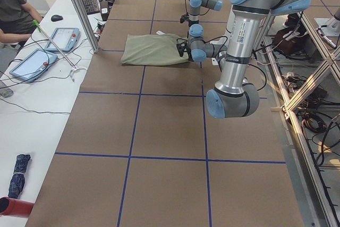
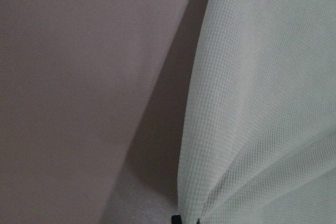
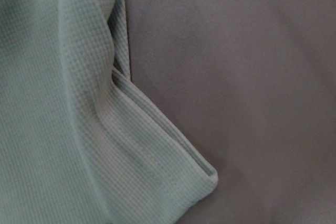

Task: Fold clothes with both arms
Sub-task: 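Grasp the shirt's near edge with both grippers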

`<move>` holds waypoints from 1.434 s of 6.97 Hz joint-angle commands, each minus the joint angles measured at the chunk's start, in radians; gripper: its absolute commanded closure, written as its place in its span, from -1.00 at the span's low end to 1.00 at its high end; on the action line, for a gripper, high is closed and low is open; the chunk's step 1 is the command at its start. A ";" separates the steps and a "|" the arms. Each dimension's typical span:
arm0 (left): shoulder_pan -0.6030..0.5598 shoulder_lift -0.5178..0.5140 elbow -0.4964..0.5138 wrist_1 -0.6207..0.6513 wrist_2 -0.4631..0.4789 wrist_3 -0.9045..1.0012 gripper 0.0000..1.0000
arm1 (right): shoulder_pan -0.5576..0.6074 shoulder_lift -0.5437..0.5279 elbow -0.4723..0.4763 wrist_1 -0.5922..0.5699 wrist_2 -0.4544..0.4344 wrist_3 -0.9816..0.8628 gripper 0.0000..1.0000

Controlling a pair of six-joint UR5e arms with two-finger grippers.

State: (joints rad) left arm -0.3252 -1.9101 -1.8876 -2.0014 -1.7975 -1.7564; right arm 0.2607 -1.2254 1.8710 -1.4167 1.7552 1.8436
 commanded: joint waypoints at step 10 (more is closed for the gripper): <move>0.000 0.003 0.001 -0.002 0.001 0.002 1.00 | 0.017 0.056 -0.023 -0.047 -0.005 -0.004 -0.93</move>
State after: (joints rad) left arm -0.3252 -1.9074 -1.8868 -2.0038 -1.7965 -1.7547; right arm 0.2780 -1.1708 1.8511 -1.4628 1.7504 1.8399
